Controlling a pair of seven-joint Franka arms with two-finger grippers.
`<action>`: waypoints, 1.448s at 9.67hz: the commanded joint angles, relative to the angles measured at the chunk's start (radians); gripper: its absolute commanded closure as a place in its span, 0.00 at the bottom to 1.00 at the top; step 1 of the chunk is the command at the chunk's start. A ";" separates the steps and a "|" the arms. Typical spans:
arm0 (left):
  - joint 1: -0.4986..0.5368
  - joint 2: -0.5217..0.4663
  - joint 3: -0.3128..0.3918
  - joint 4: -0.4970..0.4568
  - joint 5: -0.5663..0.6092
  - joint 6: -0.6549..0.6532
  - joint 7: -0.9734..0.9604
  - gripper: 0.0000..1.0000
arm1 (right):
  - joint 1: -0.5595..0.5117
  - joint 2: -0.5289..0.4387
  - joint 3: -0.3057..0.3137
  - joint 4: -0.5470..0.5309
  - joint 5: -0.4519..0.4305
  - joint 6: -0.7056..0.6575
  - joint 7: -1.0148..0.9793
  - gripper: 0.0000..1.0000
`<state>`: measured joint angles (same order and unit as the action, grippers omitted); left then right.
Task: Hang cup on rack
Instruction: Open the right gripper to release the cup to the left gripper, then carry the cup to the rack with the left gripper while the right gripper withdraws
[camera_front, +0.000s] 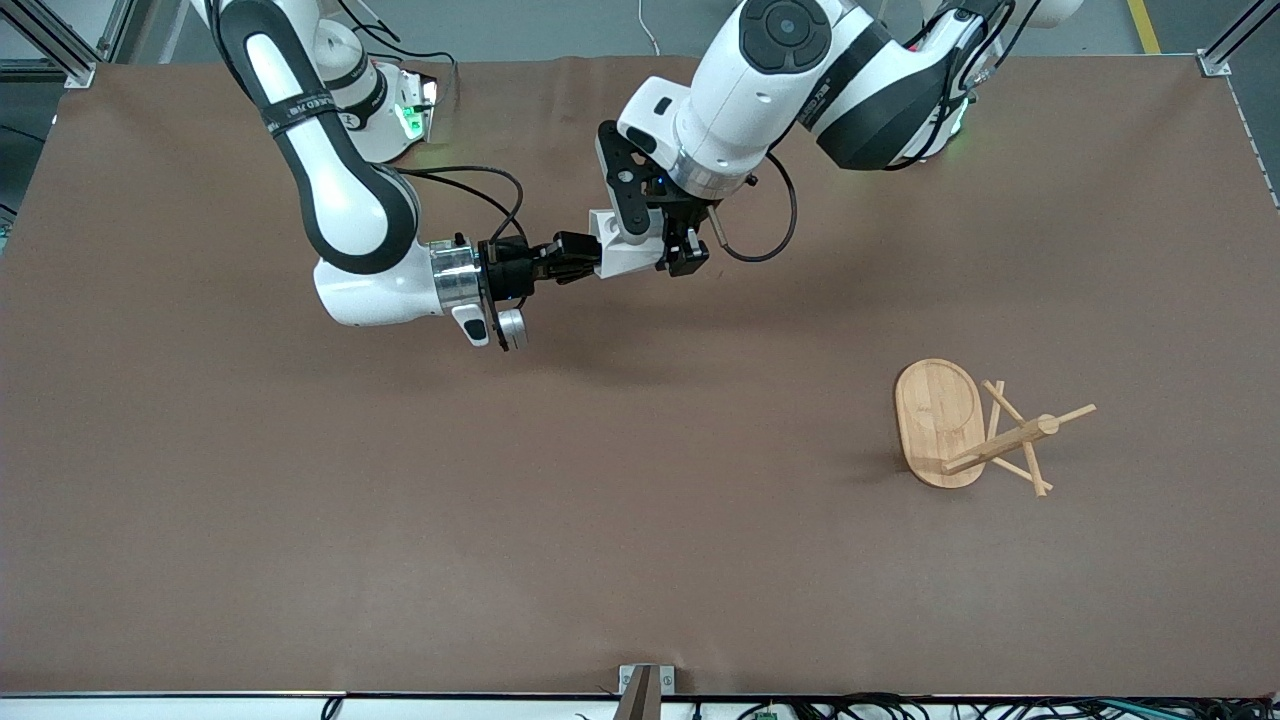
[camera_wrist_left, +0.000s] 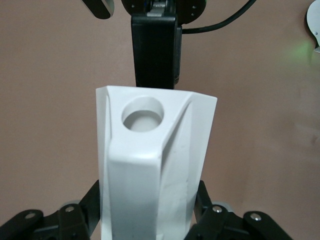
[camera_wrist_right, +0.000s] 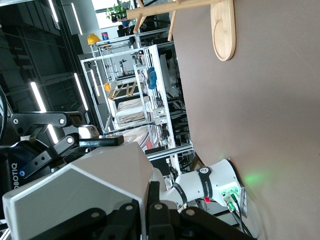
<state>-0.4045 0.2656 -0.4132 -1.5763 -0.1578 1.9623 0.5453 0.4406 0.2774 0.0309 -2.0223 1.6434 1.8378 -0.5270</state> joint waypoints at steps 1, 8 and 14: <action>0.003 0.012 -0.003 -0.014 0.017 -0.005 -0.021 0.93 | 0.006 -0.018 -0.003 -0.013 0.030 0.004 -0.011 0.45; 0.024 0.004 0.008 -0.010 0.017 -0.005 -0.019 0.98 | -0.042 -0.030 -0.011 -0.013 0.016 -0.003 0.027 0.00; 0.123 0.000 0.016 -0.010 0.017 -0.019 -0.198 0.98 | -0.368 -0.133 -0.016 0.100 -0.717 -0.009 0.338 0.00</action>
<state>-0.3131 0.2636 -0.3994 -1.5704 -0.1577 1.9614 0.4032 0.1311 0.2115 -0.0004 -1.9093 1.0791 1.8249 -0.2625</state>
